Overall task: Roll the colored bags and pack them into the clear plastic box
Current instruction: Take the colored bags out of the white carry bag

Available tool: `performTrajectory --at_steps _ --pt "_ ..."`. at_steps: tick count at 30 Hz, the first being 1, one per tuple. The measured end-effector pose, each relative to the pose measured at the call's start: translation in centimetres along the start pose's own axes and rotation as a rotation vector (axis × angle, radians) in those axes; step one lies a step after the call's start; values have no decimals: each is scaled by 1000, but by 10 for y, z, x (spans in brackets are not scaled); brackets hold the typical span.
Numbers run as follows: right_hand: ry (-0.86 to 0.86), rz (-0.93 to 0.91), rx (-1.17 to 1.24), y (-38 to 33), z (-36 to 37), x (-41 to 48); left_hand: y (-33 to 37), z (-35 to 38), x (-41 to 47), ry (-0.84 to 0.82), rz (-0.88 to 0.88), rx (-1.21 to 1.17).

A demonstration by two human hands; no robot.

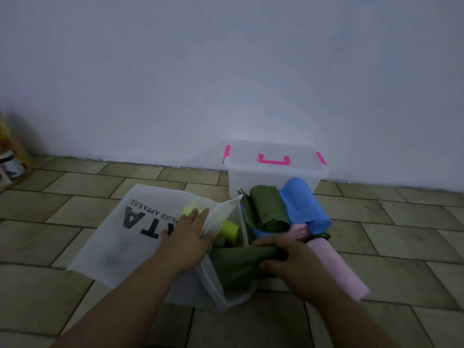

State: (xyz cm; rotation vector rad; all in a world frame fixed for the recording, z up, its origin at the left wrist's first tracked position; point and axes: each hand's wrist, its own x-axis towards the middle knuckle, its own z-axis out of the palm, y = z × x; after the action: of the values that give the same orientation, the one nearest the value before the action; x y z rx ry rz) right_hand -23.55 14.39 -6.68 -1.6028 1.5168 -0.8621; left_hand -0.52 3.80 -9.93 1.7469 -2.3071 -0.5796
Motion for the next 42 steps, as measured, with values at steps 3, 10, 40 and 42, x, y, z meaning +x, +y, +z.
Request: performTrajectory --at_steps 3,10,40,42 --pt "285 -52 204 -9 -40 -4 3 -2 5 -7 5 -5" --pt "824 -36 -312 10 -44 45 5 -5 5 -41 -2 24" --pt "325 -209 -155 16 30 35 -17 -8 3 -150 4 40" --pt "457 -192 -72 27 17 9 -18 -9 8 -170 -9 46"
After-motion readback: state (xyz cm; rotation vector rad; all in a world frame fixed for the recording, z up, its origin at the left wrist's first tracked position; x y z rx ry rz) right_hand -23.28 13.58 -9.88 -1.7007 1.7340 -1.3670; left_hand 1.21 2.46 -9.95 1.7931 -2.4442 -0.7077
